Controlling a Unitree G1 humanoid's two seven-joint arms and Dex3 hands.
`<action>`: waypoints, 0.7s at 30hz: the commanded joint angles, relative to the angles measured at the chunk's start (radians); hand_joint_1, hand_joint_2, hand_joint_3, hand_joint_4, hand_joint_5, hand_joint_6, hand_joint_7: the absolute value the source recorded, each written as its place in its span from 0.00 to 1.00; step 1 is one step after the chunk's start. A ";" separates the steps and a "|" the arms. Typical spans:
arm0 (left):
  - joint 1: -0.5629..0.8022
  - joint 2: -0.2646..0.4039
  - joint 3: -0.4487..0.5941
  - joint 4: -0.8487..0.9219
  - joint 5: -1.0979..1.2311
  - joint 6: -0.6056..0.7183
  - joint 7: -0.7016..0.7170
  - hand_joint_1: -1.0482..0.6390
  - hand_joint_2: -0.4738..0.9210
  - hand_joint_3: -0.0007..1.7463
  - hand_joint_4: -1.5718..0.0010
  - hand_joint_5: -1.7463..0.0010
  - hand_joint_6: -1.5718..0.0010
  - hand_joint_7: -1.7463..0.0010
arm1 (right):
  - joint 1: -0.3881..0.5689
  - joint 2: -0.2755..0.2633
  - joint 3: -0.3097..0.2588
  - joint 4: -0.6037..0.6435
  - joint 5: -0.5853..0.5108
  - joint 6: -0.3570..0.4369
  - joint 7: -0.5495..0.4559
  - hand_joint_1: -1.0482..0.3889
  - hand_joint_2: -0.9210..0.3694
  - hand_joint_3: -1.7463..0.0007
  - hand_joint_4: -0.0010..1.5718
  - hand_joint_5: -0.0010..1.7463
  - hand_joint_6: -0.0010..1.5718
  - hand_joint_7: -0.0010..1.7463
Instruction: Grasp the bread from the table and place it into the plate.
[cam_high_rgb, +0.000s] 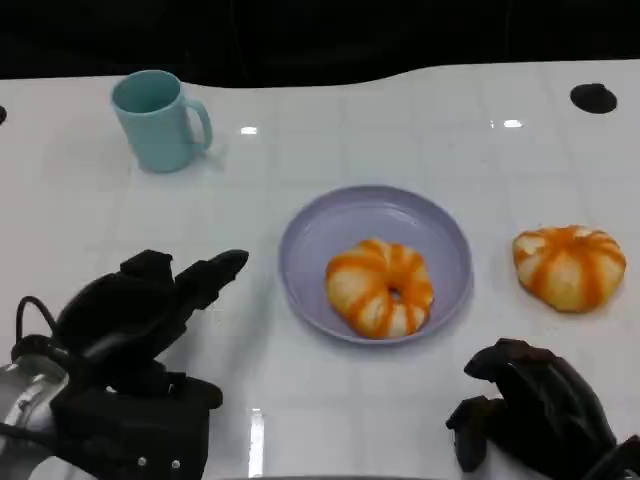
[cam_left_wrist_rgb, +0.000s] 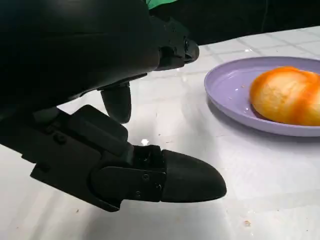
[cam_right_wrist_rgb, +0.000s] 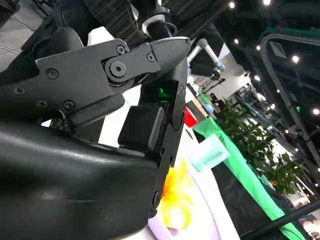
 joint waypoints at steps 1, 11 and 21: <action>0.024 0.009 0.013 -0.001 -0.004 -0.016 0.020 0.00 1.00 0.27 1.00 0.00 0.99 0.96 | 0.003 -0.018 -0.008 -0.010 0.004 0.011 -0.002 0.23 0.01 1.00 0.97 0.44 1.00 0.19; 0.045 0.015 0.016 -0.021 -0.020 -0.023 -0.012 0.00 1.00 0.25 1.00 0.00 0.99 0.80 | 0.015 -0.014 -0.002 -0.031 -0.008 0.008 -0.021 0.23 0.00 1.00 0.98 0.43 1.00 0.20; 0.035 -0.071 0.102 0.195 -0.354 -0.262 -0.047 0.00 1.00 0.14 0.92 0.04 1.00 0.25 | 0.010 -0.013 0.000 -0.028 -0.004 0.015 -0.020 0.23 0.01 1.00 0.98 0.43 1.00 0.19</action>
